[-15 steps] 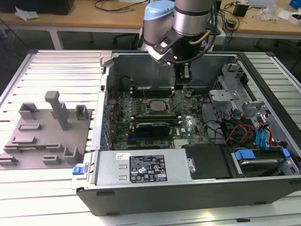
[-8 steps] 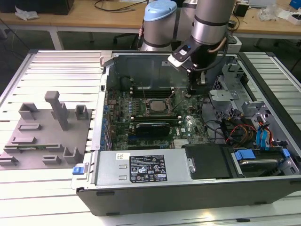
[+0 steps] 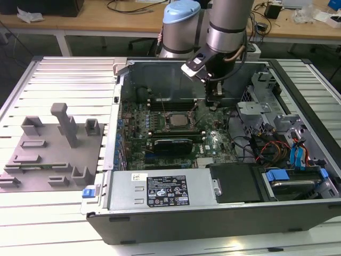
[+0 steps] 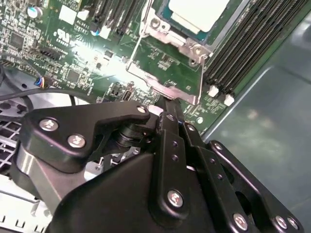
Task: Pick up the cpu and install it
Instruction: 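Close the cpu cover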
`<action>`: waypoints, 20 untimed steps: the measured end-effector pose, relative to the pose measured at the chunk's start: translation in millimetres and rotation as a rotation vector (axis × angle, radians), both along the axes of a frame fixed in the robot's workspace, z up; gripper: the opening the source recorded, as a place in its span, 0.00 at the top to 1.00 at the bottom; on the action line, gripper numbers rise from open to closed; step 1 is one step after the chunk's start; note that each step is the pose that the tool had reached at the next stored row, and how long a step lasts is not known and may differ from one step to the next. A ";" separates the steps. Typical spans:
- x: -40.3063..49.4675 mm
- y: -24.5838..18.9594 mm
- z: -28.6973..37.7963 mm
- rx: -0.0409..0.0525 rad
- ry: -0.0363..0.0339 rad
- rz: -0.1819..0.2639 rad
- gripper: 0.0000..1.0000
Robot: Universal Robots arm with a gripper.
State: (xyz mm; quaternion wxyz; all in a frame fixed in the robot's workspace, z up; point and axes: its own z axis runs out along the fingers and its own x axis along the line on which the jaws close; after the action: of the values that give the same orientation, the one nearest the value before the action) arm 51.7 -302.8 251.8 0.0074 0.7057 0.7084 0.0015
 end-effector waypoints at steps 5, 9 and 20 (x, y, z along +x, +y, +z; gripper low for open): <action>-24.7 6.6 0.0 -0.0017 0.0000 0.000 0.89; -32.7 9.0 0.0 -0.0032 0.0000 0.000 0.89; -52.8 8.9 -9.1 -0.0065 0.0254 0.003 0.89</action>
State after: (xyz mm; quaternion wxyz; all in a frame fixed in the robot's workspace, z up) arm -1.1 -293.8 242.7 0.0007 0.7046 0.7095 -0.0097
